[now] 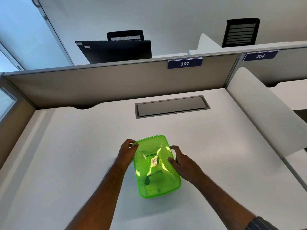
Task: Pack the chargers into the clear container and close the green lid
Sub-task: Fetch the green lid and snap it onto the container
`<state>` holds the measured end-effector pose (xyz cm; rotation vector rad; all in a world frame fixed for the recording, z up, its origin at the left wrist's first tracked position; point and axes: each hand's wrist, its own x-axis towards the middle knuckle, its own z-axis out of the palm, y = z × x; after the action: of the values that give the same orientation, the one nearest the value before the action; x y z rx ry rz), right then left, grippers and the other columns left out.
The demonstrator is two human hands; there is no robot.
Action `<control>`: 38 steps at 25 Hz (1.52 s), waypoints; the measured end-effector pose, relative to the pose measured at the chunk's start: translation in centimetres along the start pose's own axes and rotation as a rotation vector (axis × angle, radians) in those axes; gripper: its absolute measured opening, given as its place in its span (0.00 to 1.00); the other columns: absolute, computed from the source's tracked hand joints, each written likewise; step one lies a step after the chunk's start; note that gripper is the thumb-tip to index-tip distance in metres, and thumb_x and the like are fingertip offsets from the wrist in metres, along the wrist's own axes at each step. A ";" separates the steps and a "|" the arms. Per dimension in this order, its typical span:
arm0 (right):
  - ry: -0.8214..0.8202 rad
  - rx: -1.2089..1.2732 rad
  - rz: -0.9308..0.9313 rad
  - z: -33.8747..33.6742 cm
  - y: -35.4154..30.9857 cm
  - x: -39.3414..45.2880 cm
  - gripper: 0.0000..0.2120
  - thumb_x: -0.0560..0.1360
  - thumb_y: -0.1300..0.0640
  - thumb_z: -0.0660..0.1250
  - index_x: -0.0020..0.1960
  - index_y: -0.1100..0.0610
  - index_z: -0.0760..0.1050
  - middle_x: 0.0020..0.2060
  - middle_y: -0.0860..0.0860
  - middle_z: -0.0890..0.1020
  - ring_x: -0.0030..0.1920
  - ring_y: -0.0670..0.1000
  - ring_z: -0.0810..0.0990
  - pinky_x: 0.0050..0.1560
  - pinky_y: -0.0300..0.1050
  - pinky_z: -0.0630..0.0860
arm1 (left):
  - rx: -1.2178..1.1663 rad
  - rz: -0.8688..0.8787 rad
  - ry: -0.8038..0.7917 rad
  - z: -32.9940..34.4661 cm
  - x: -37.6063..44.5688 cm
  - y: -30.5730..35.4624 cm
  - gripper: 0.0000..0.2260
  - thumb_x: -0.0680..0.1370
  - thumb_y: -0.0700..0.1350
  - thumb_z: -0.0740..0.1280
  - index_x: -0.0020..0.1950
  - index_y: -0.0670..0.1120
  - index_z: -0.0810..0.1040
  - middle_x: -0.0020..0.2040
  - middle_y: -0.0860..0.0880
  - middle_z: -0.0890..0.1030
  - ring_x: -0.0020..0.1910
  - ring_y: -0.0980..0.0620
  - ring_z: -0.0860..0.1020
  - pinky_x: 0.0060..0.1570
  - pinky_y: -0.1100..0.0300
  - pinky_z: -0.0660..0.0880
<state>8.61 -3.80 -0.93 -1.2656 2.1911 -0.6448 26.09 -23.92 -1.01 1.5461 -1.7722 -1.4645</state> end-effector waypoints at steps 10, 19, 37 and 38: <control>-0.160 0.136 0.190 0.0 2.5 -3.3 0.33 0.72 0.23 0.58 0.39 0.56 0.68 0.28 0.48 0.74 0.29 0.50 0.78 0.34 0.47 0.73 | 0.047 0.028 -0.030 0.2 0.3 -0.4 0.10 0.82 0.43 0.67 0.61 0.40 0.76 0.55 0.39 0.77 0.49 0.45 0.75 0.59 0.36 0.78; -0.248 0.491 0.225 1.8 4.4 -4.4 0.27 0.65 0.30 0.75 0.34 0.52 0.69 0.22 0.53 0.74 0.23 0.52 0.76 0.24 0.41 0.71 | 0.154 0.099 0.005 0.6 0.5 -1.0 0.11 0.83 0.44 0.66 0.63 0.41 0.76 0.60 0.34 0.79 0.48 0.44 0.75 0.52 0.44 0.78; -0.141 0.424 0.186 0.7 1.7 -0.2 0.19 0.78 0.37 0.64 0.57 0.51 0.67 0.43 0.53 0.77 0.34 0.48 0.77 0.27 0.43 0.73 | -0.072 -0.016 -0.056 -0.4 -8.3 -6.4 0.14 0.80 0.45 0.71 0.63 0.47 0.74 0.56 0.48 0.80 0.46 0.48 0.80 0.50 0.48 0.79; -0.098 0.412 0.189 0.7 1.1 0.9 0.18 0.80 0.39 0.62 0.58 0.53 0.68 0.43 0.54 0.77 0.35 0.50 0.76 0.30 0.45 0.73 | -0.056 -0.030 -0.067 -0.5 -9.1 -6.8 0.12 0.80 0.47 0.71 0.60 0.48 0.74 0.53 0.50 0.80 0.45 0.48 0.80 0.49 0.47 0.80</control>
<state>7.98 -4.22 -2.32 -0.8484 1.9385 -0.8808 32.86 -15.13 -3.57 1.5183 -1.7361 -1.5836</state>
